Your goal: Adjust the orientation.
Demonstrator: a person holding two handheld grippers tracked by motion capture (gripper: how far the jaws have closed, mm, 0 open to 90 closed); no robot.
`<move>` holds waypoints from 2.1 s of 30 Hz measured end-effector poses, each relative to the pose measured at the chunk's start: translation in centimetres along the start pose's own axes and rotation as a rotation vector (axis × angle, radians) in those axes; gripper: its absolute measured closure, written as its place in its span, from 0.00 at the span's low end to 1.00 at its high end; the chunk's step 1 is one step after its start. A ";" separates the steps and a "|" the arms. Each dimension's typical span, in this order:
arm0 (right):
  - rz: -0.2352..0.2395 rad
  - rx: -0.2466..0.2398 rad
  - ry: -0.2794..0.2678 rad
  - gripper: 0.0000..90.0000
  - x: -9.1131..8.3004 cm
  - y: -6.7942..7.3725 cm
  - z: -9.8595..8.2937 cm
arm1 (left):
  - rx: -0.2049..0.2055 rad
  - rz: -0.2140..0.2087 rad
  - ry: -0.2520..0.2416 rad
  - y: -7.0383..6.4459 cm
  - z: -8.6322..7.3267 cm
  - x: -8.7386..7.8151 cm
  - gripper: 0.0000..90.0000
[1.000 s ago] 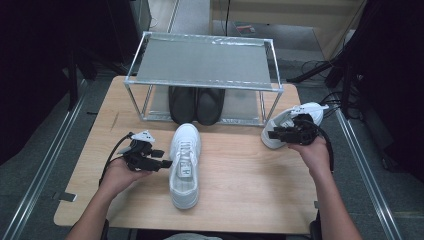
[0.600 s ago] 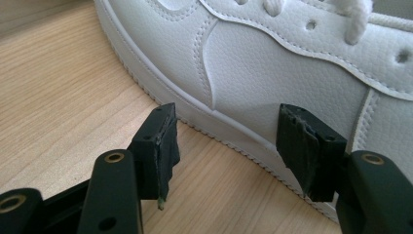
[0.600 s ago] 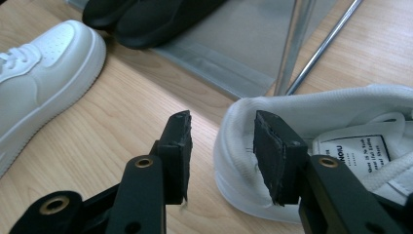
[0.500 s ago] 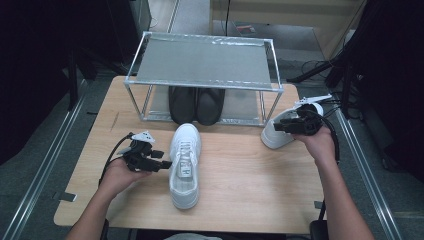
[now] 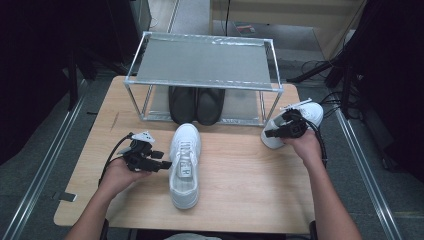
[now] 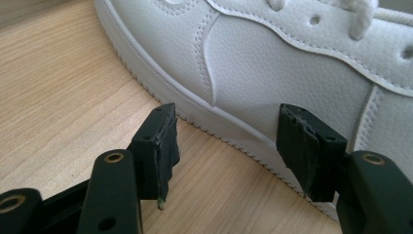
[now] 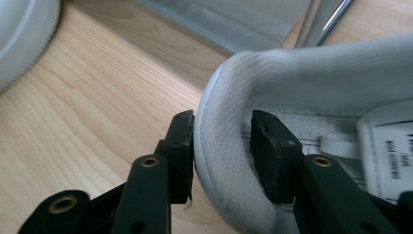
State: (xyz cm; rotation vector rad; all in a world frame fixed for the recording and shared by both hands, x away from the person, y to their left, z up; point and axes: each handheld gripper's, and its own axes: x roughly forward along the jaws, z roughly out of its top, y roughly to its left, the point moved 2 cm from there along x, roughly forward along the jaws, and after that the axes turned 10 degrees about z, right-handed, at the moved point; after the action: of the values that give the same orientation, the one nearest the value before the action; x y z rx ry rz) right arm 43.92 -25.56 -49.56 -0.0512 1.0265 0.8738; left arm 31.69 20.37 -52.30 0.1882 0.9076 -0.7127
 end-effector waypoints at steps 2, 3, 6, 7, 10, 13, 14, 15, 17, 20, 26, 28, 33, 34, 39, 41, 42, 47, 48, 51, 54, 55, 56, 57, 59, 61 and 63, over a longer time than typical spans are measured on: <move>-0.015 -0.010 0.014 0.69 0.6 0.0 -0.1 | -0.001 0.000 0.001 0.0 0.0 0.0 0.45; -0.014 -0.017 0.000 0.70 0.8 0.0 -0.2 | 0.000 0.000 0.002 0.0 0.0 0.0 0.45; -0.014 -0.015 -0.012 0.70 1.0 0.0 -0.1 | 0.005 0.004 0.008 0.0 0.1 0.0 0.45; -0.016 -0.022 -0.011 0.70 1.0 0.0 -0.1 | 0.006 0.006 0.011 0.1 0.1 0.0 0.45; -0.013 -0.023 -0.016 0.71 1.1 0.0 -0.1 | 0.001 0.010 0.010 0.0 0.1 0.0 0.46; -0.015 -0.026 -0.018 0.71 1.2 0.0 -0.1 | 0.006 0.016 0.017 0.0 0.1 0.1 0.46; -0.011 -0.023 -0.018 0.73 1.2 0.0 -0.2 | 0.009 0.017 0.019 0.1 0.1 0.1 0.46; -0.006 -0.018 -0.020 0.74 1.2 0.0 -0.2 | 0.007 0.018 0.019 0.1 0.0 0.1 0.46; 0.002 -0.020 -0.018 0.78 1.2 0.1 -0.1 | 0.003 0.017 0.018 0.1 0.0 0.0 0.46; -0.015 -0.052 -0.010 0.81 1.2 0.4 0.0 | -0.004 0.021 0.016 0.2 0.0 -0.1 0.46; -0.054 -0.069 0.009 0.84 1.1 1.0 -0.1 | -0.010 0.019 0.020 0.4 -0.1 0.0 0.46; -0.064 -0.083 0.026 0.84 1.1 1.4 -0.1 | -0.008 0.023 0.015 0.3 -0.1 0.0 0.46; -0.111 -0.109 -0.012 0.83 0.3 2.6 -0.3 | -0.002 0.017 0.015 0.2 -0.1 -0.2 0.46; -0.111 -0.118 -0.013 0.83 0.2 2.8 -0.4 | -0.001 0.015 0.015 0.2 -0.1 -0.2 0.46; -0.124 -0.129 0.003 0.82 0.0 3.6 -0.7 | -0.004 0.020 0.004 0.1 0.0 -0.3 0.46; -0.141 -0.133 -0.001 0.82 -0.1 4.0 -0.7 | -0.006 0.011 -0.003 0.2 0.0 -0.4 0.46; -0.147 -0.133 0.003 0.82 -0.2 4.3 -0.7 | -0.010 0.009 -0.007 0.3 0.0 -0.4 0.46; -0.153 -0.163 0.008 0.82 -0.5 5.3 -0.8 | -0.009 0.006 -0.004 0.3 0.0 -0.3 0.46; -0.152 -0.166 0.010 0.82 -0.6 5.5 -0.9 | -0.005 0.007 -0.006 0.2 0.0 -0.3 0.46; -0.149 -0.178 0.021 0.82 -0.6 6.4 -1.1 | -0.001 0.007 -0.010 0.2 0.0 -0.4 0.46; -0.135 -0.179 0.033 0.82 -0.7 7.2 -1.5 | -0.005 0.008 -0.010 0.3 0.0 -0.5 0.46; -0.132 -0.179 0.035 0.82 -0.7 7.5 -1.6 | -0.008 0.007 -0.011 0.3 -0.1 -0.5 0.46; -0.129 -0.182 0.039 0.82 -0.7 7.8 -1.8 | -0.008 0.006 -0.008 0.4 -0.1 -0.5 0.46; -0.124 -0.181 0.044 0.82 -0.7 8.3 -2.0 | -0.008 0.004 -0.006 0.4 -0.1 -0.5 0.46; -0.117 -0.190 0.047 0.82 -0.6 8.7 -2.1 | -0.005 0.005 -0.005 0.4 -0.1 -0.5 0.46; -0.113 -0.186 0.051 0.82 -0.6 9.2 -2.4 | -0.007 0.005 -0.011 0.4 -0.1 -0.6 0.46; -0.107 -0.184 0.052 0.82 -0.7 9.5 -2.7 | -0.009 0.004 -0.016 0.5 -0.1 -0.7 0.45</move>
State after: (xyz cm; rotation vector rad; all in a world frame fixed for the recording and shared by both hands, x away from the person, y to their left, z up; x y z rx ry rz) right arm 35.56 -20.70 -47.25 -0.2828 0.9797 0.8712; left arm 31.66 21.17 -51.93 0.1762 0.8943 -0.7054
